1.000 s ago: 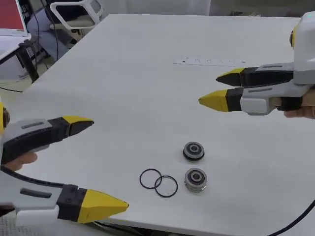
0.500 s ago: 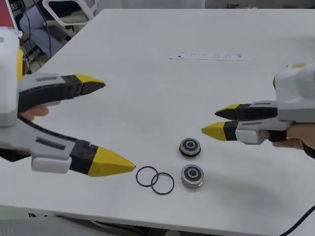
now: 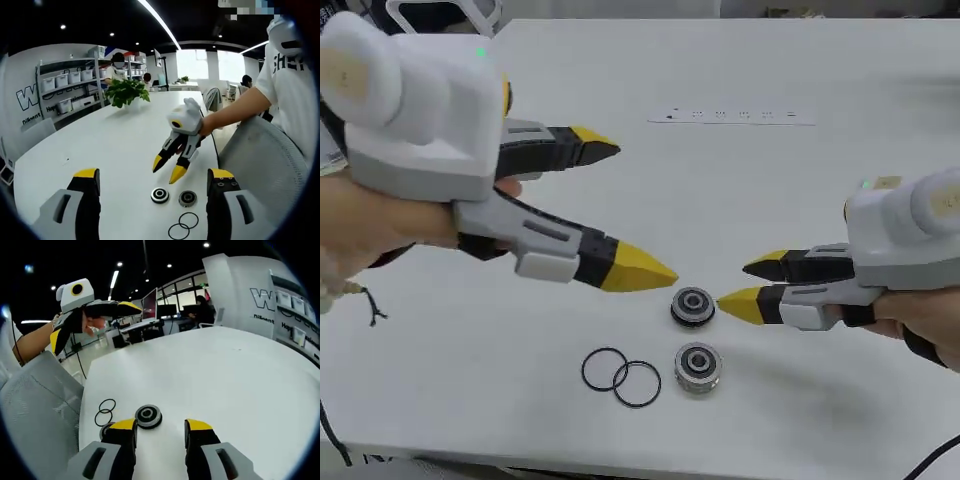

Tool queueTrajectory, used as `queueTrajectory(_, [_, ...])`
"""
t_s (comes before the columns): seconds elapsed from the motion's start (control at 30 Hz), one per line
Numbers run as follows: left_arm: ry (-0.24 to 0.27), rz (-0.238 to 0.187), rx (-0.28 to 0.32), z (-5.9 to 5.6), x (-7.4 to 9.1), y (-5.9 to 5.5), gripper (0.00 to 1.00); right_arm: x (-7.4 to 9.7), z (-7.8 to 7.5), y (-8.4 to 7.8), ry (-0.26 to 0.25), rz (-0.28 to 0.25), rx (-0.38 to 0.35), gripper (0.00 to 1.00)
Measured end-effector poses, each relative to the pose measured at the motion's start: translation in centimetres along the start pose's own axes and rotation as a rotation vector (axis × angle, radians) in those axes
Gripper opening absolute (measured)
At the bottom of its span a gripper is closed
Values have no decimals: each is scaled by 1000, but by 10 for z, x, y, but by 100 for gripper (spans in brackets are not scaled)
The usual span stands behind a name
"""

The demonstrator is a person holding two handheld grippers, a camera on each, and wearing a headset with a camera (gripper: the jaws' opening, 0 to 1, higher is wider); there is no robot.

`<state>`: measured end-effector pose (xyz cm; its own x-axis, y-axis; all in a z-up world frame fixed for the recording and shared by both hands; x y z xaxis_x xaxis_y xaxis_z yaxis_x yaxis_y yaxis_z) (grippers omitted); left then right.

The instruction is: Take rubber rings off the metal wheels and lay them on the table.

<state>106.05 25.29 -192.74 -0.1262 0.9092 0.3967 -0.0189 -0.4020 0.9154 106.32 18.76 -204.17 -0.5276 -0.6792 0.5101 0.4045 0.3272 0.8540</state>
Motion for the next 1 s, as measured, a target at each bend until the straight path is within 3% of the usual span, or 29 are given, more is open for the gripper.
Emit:
queueTrajectory(0.2, [-25,53,5,5,-31,-24,75,-4,6,-6,11,35,36,34])
queueTrajectory(0.37, [-33,72,16,7,-47,-40,68,-7,9,-10,24,53,63,31])
queueTrajectory(0.53, [7,79,21,12,-55,-55,55,-10,12,-11,37,62,84,30])
queueTrajectory(0.77, [10,105,56,5,-64,-83,41,-19,17,-13,42,68,87,27])
queueTrajectory(1.0, [-1,117,66,-2,-73,-92,29,-22,17,-20,37,92,95,26])
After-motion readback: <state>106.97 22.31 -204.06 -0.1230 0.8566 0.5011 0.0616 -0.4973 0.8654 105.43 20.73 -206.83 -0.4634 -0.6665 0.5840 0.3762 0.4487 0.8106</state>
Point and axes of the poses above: the centre of the closed fingertips' face, and the gripper's own axes: x roughly backward along the fingers, z roughly to its left, y roughly out of its top, the point moved 1 cm from there along x, roughly backward along the fingers, and after that the axes turned 5 degrees about -y, right-handed, at the moved point
